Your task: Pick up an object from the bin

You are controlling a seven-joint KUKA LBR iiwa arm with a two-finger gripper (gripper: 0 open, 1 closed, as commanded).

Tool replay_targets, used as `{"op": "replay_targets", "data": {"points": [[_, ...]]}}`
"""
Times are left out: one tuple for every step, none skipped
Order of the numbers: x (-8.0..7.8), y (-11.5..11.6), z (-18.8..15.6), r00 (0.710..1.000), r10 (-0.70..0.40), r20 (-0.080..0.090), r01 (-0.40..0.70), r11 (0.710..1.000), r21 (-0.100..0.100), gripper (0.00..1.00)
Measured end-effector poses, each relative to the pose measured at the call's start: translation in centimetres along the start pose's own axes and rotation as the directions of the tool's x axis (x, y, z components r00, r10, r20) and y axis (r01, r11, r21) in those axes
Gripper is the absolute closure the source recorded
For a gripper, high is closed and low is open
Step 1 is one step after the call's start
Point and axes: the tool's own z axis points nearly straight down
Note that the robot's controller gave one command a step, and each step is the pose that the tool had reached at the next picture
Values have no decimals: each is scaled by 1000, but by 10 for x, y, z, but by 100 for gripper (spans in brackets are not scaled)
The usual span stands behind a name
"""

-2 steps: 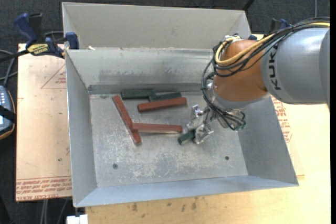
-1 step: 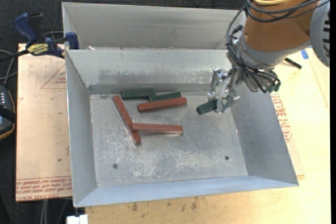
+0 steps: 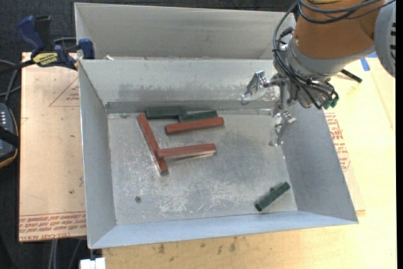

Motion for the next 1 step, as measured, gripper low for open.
{"op": "replay_targets", "data": {"points": [[0, 0, 0, 1000, 1, 0, -1, 1000, 0, 100]]}}
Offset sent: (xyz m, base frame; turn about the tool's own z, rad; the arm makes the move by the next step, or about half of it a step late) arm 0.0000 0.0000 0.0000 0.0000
